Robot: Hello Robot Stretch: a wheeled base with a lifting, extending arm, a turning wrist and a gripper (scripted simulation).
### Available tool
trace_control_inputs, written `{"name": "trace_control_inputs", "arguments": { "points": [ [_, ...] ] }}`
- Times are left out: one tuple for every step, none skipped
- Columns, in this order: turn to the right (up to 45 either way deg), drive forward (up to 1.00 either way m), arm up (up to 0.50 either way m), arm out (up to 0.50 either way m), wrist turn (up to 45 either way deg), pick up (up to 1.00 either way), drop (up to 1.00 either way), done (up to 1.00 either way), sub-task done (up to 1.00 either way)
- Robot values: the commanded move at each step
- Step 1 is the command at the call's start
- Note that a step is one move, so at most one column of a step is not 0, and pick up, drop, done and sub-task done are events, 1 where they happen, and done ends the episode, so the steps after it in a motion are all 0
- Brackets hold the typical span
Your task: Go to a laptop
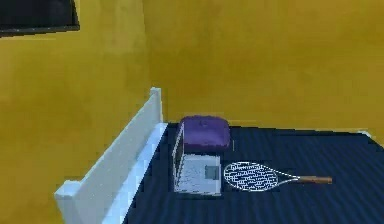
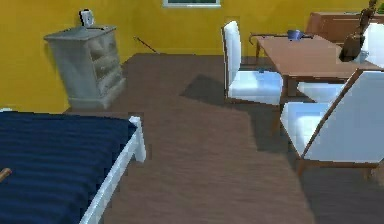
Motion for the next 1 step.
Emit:
{"name": "trace_control_inputs", "arguments": {
  "points": [
    [0.0, 0.00, 0.00, 0.00, 0.0, 0.00, 0.00, 1.00, 0.00]
  ]
}}
